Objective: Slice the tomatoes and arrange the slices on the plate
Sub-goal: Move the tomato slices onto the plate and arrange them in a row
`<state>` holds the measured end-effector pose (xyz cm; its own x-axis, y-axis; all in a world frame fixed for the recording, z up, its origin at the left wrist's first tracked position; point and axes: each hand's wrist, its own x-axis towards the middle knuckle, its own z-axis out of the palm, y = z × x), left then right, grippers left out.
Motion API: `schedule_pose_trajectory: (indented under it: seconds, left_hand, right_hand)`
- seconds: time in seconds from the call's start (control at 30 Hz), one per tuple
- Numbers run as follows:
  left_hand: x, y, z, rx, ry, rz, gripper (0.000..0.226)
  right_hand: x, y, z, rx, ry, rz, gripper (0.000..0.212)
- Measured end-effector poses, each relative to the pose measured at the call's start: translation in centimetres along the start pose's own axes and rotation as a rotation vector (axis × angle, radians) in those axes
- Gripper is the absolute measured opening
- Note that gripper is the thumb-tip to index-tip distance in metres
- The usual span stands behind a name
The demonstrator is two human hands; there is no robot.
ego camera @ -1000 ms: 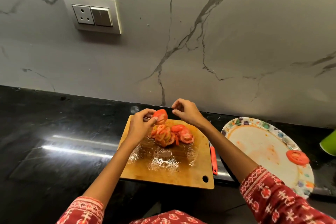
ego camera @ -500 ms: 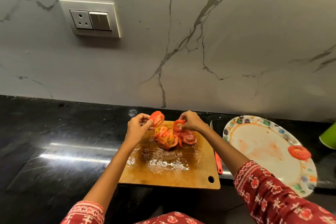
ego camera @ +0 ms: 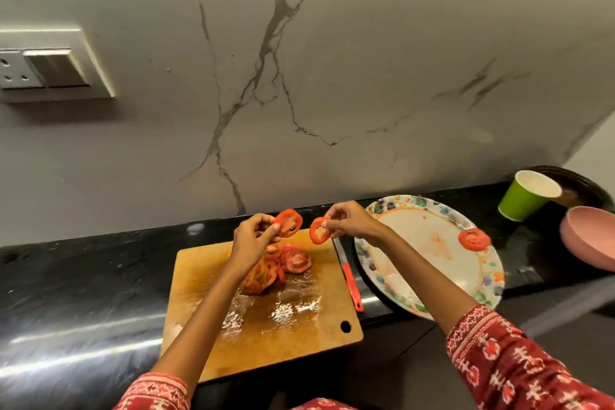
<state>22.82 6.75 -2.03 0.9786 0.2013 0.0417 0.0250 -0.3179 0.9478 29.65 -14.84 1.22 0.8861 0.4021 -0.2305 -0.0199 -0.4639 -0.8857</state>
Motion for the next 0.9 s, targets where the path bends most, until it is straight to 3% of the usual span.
schedule_pose_trajectory:
  seconds: [0.27, 0.57, 0.9]
  left_hand:
    - [2.4, 2.9, 9.1, -0.026, -0.17, -0.01, 0.015]
    - [2.6, 5.3, 20.1, -0.092, -0.309, -0.107, 0.014]
    - [2.2, 6.6, 28.8, -0.02, -0.363, -0.125, 0.012]
  right_hand:
    - [-3.8, 4.1, -8.4, -0.041, 0.217, 0.08, 0.017]
    - [-7.9, 11.6, -21.4, -0.117, 0.443, 0.216, 0.013]
    - [-7.6, 16.8, -24.9, -0.179, 0.371, 0.331, 0.01]
